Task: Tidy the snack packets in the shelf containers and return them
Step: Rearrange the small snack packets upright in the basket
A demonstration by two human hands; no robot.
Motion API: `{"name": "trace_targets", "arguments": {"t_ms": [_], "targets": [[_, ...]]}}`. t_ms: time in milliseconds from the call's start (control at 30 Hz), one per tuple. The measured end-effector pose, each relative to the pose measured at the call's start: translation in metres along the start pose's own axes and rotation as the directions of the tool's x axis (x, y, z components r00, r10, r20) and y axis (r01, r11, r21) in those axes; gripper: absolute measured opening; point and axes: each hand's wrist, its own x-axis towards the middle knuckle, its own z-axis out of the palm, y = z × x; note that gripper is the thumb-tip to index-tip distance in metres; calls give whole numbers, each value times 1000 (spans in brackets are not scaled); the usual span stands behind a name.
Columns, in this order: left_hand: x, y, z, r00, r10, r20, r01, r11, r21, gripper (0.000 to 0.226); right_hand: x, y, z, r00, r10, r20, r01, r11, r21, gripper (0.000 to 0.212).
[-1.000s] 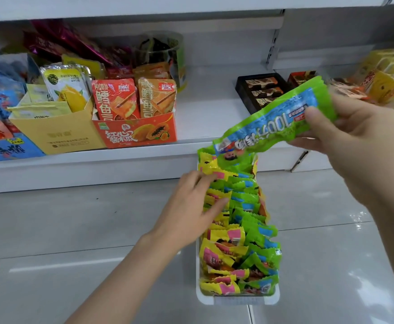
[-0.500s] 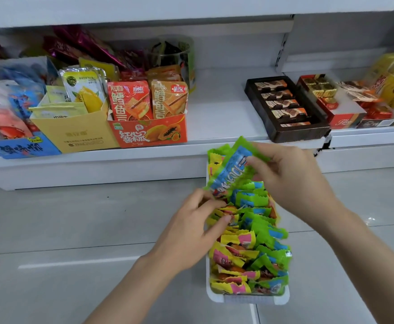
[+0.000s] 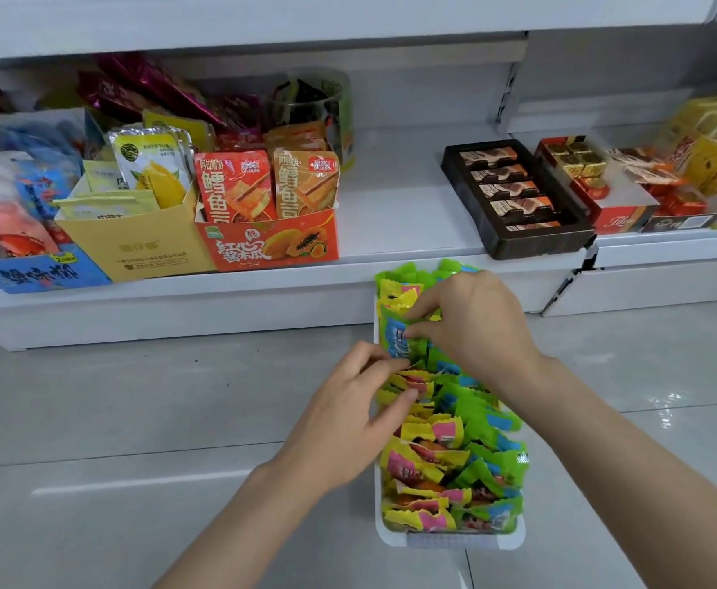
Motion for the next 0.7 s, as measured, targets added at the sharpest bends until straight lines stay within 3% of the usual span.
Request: {"name": "trace_targets", "arguments": {"t_ms": [167,267,333,467,700], "targets": [[-5,-3,4,999,-1,-35,-1,999,-42,39,-5,-5,15,980,-53,190,52,999,7,17],[-3,-7,4,999,29,-30,-30,999,-17,36,2,3,9,973,-93,210,88,996,31,20],[1,-11,1,1000,22,13,-21,999,-42,29,4,12,0,983,-83,161,61,989,134,18],[11,-12,-3,998,7,59,-3,997,-80,29,7,29,-8,996,6,-85,12,977,214,10],[10,-16,-3,998,56,13,-56,998,-27,36,7,25,7,1000,-10,-24,13,988,153,23]]}}
